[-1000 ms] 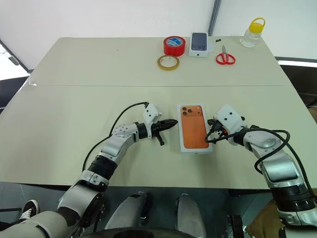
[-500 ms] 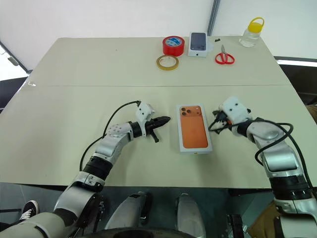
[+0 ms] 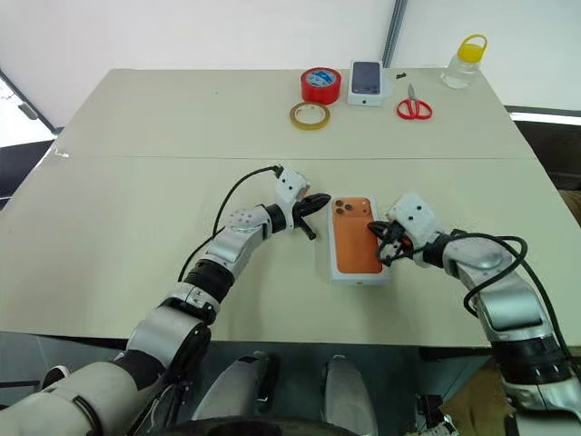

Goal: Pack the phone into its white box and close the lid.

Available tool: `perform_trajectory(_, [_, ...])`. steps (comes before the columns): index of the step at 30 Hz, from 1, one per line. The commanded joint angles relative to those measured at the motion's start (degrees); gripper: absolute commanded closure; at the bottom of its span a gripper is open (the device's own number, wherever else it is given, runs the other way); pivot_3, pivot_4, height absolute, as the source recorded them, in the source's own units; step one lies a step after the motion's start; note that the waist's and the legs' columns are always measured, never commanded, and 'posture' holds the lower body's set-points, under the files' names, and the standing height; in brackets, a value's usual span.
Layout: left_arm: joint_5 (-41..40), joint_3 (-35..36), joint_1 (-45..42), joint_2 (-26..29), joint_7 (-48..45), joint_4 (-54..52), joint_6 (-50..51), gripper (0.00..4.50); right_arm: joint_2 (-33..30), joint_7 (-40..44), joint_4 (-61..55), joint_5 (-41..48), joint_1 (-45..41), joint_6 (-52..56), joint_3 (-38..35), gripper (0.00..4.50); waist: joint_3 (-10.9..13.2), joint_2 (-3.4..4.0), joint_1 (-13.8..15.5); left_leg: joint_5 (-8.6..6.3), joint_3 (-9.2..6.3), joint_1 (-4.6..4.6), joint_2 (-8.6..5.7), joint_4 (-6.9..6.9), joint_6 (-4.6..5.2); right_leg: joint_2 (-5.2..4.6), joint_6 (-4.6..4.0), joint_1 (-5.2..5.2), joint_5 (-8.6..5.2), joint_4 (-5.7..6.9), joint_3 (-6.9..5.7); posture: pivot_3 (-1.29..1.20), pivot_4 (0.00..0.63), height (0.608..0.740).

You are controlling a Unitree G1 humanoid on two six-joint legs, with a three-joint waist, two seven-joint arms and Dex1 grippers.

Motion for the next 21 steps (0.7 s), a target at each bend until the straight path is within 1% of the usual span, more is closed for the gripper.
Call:
perform_trajectory(1, [2.71,-2.06,1.35,0.36,-0.36,1.72,-1.13,4.5,0.6,-0.75,-2.69,0.72,-0.56,0.81,-1.16,4.45,-0.01,0.01,0.04,0.0,0.0,-0.01,-0.01,0.0,0.0,0.0,0.0,-0.01,0.0,0.01,0.01,0.0,0.15,0.74])
perform_trajectory(3, [2.29,-1.18,1.6,0.56,-0.47,1.37,-1.15,4.5,0.44,-0.83,-2.47,-0.13,-0.42,0.24,-0.91,4.45,0.0,0.01,0.24,0.0,-0.01,-0.02,-0.01,0.0,0.0,0.01,0.0,-0.02,0.0,0.0,0.0,0.0,0.15,0.74])
perform_trajectory(6, [-0.45,0.7,2.2,1.08,-2.96,-1.04,0.74,4.5,1.7,-1.02,-3.04,1.96,-1.48,2.32,-1.55,4.45,0.0,0.0,0.24,0.01,-0.01,-0.04,-0.03,0.01,-0.01,0.0,0.0,-0.04,0.0,-0.02,0.0,0.0,0.15,0.74])
perform_trajectory(8, [-0.67,1.56,3.04,3.41,-3.29,-4.37,1.74,4.5,4.32,-1.76,-3.09,8.15,-4.86,8.42,-4.27,4.45,0.0,0.0,-0.07,0.0,-0.01,-0.04,-0.01,0.0,-0.01,-0.02,0.0,-0.06,0.0,0.0,0.01,0.0,0.15,0.74])
perform_trajectory(9, [-1.28,2.3,3.66,4.88,-3.69,-6.49,3.21,3.95,4.8,-1.47,-3.03,9.63,-6.07,9.34,-4.91,4.23,0.01,0.0,-0.53,0.01,-0.01,-0.04,0.01,0.0,-0.01,-0.01,-0.01,-0.09,0.01,0.01,0.03,0.0,0.15,0.74])
perform_trajectory(10, [-1.84,2.92,4.42,6.22,-4.11,-8.87,3.83,3.68,4.64,-0.79,-2.98,9.68,-6.75,8.96,-4.79,3.91,0.0,0.02,-0.88,0.02,-0.01,-0.05,0.02,-0.01,-0.03,0.0,-0.02,-0.14,0.01,0.06,0.07,0.0,0.15,0.74])
perform_trajectory(11, [-2.66,3.57,5.19,7.39,-4.55,-11.35,4.75,3.2,4.26,-0.26,-2.92,9.14,-7.07,8.17,-4.35,3.56,0.0,0.02,-1.09,0.03,-0.03,-0.05,0.02,-0.03,-0.05,0.0,-0.02,-0.15,0.01,0.1,0.07,0.0,0.15,0.74])
perform_trajectory(14, [-4.82,6.38,7.71,11.64,-4.62,-19.33,7.41,1.73,4.51,-1.15,-0.75,8.03,-9.59,6.73,-4.27,2.11,0.01,0.01,-1.24,0.04,-0.07,-0.08,0.03,-0.05,-0.06,0.02,-0.02,-0.21,0.01,0.1,0.07,0.0,0.15,0.74])
perform_trajectory(15, [-6.07,7.38,8.84,13.11,-5.24,-22.27,8.98,1.17,4.55,-1.27,0.07,7.71,-10.56,6.22,-4.26,1.55,0.02,0.02,-1.22,0.05,-0.08,-0.12,0.03,-0.05,-0.07,0.0,-0.03,-0.24,0.01,0.11,0.09,0.0,0.15,0.74])
perform_trajectory(16, [-7.43,8.65,10.21,14.83,-5.75,-25.38,10.94,0.72,4.63,-1.18,1.06,7.68,-11.63,6.0,-4.21,1.05,0.02,0.02,-1.24,0.05,-0.08,-0.15,0.03,-0.03,-0.08,0.0,-0.03,-0.28,0.02,0.11,0.1,0.0,0.15,0.74])
perform_trajectory(17, [-8.53,9.59,11.57,16.51,-6.31,-28.11,12.57,0.11,4.64,-0.98,1.95,7.51,-12.44,5.71,-4.03,0.48,0.02,0.03,-1.17,0.06,-0.07,-0.16,0.01,-0.03,-0.09,-0.02,-0.04,-0.28,0.02,0.11,0.11,0.0,0.15,0.74])
perform_trajectory(18, [-9.08,10.43,13.31,18.49,-6.8,-30.8,13.7,0.1,4.45,-0.46,2.95,6.77,-13.08,4.57,-3.42,0.04,0.01,0.03,-1.23,0.06,-0.07,-0.16,0.01,-0.02,-0.09,-0.02,-0.04,-0.27,0.02,0.11,0.12,0.0,0.15,0.74])
perform_trajectory(21, [-11.37,13.3,18.03,23.15,-7.28,-36.91,17.48,0.1,4.06,1.06,6.05,4.85,-14.34,1.94,-1.63,0.04,0.0,0.05,-1.22,0.06,-0.07,-0.15,0.02,-0.05,-0.09,-0.02,-0.04,-0.27,0.02,0.09,0.12,0.0,0.15,0.74])
